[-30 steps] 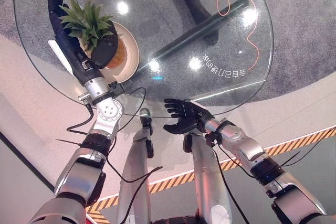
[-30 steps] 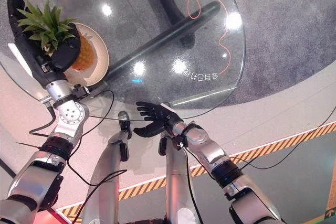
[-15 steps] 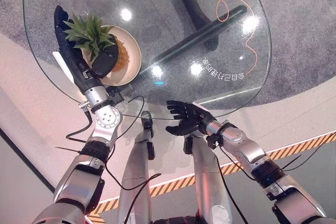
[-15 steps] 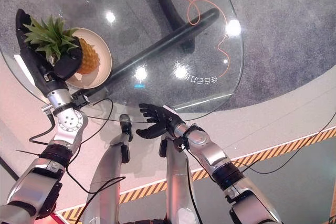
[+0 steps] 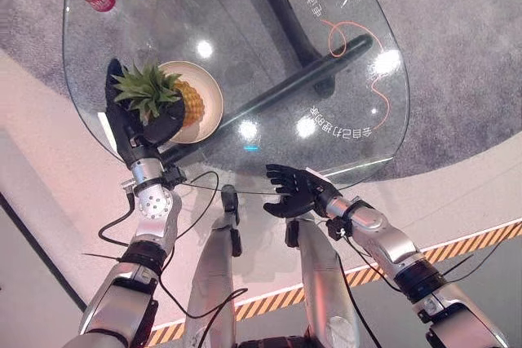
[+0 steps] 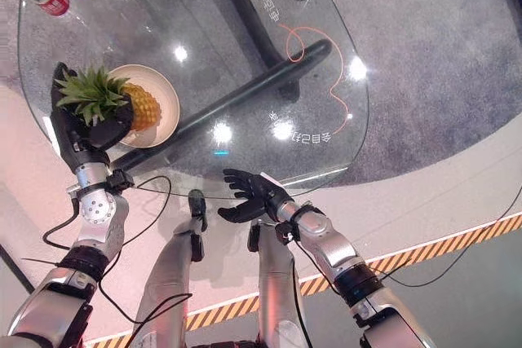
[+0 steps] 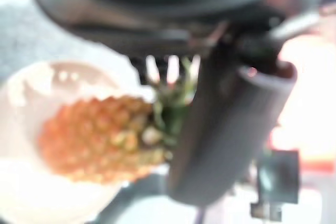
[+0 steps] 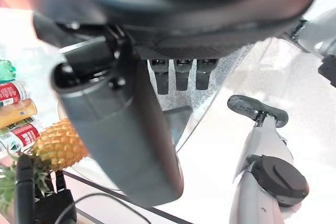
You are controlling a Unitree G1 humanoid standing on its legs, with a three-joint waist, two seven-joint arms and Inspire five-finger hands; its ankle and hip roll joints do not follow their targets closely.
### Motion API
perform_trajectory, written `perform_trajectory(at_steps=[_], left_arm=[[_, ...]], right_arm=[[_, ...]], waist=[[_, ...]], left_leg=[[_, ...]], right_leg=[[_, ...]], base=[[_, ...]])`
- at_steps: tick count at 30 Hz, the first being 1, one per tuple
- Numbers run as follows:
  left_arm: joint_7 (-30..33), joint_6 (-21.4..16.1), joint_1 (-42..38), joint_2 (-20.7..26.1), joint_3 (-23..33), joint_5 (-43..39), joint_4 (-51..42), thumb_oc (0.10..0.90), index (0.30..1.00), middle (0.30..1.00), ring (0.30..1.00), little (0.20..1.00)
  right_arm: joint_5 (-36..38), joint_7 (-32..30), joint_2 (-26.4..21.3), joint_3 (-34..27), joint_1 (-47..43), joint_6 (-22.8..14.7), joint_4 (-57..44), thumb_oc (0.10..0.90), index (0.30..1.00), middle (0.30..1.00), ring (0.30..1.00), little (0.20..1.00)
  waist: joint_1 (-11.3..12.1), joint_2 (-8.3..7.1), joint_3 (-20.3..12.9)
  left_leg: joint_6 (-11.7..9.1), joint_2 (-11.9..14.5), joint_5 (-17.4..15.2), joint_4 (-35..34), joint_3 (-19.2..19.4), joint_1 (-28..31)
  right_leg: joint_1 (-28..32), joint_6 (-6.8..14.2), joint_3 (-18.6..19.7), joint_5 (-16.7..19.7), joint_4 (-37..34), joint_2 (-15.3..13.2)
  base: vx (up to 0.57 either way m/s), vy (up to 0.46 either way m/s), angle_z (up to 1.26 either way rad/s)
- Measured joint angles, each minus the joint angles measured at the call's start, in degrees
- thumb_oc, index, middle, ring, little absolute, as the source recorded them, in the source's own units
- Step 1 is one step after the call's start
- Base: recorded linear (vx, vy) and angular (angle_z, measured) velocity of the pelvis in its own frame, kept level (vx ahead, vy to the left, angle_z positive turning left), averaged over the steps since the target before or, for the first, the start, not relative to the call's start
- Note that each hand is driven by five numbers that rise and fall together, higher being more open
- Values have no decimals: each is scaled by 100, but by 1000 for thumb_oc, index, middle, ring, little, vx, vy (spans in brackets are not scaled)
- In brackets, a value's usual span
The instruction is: Pick up the fruit to the plate
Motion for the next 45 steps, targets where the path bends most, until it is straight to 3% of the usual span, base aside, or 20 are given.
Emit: perform_trajectory(at_steps=[18,21,27,37,45], left_arm=[[-1109,411,499,-7,30,-690,-49,800,900,900,900,900],[-1126,507,575,-11,30,-714,-125,800,900,900,900,900],[-1307,574,716,-86,35,-799,-162,800,900,900,900,900],[-1358,686,860,-92,48,-870,-170,800,900,900,900,900],[-1339,841,1216,-236,240,-950,-171,800,900,900,900,900]], right_arm=[[-48,198,-8,-342,276,-8,0,800,900,900,900,900],[-48,202,-11,-344,306,-8,0,800,900,900,900,900],[-51,229,-21,-364,372,-8,0,800,900,900,900,900],[-51,262,-71,-364,440,-8,0,800,900,900,900,900],[-217,328,-61,-402,768,-141,2,800,900,900,900,900]], waist=[[141,107,1],[142,129,-2],[146,311,1],[150,314,3],[174,331,3]], left_leg=[[-100,29,134,-349,-9,587],[-116,34,144,-367,2,645],[-128,43,152,-356,6,651],[-145,57,163,-357,13,707],[-194,46,175,-564,10,1181]], right_leg=[[416,-89,-44,-108,6,32],[460,-85,-45,-137,9,42],[467,-101,-48,-156,13,61],[510,-118,-46,-160,30,75],[908,-143,-53,-231,-4,78]], base=[[-3,-13,1],[0,0,0],[0,0,0],[0,0,0],[0,0,0]])
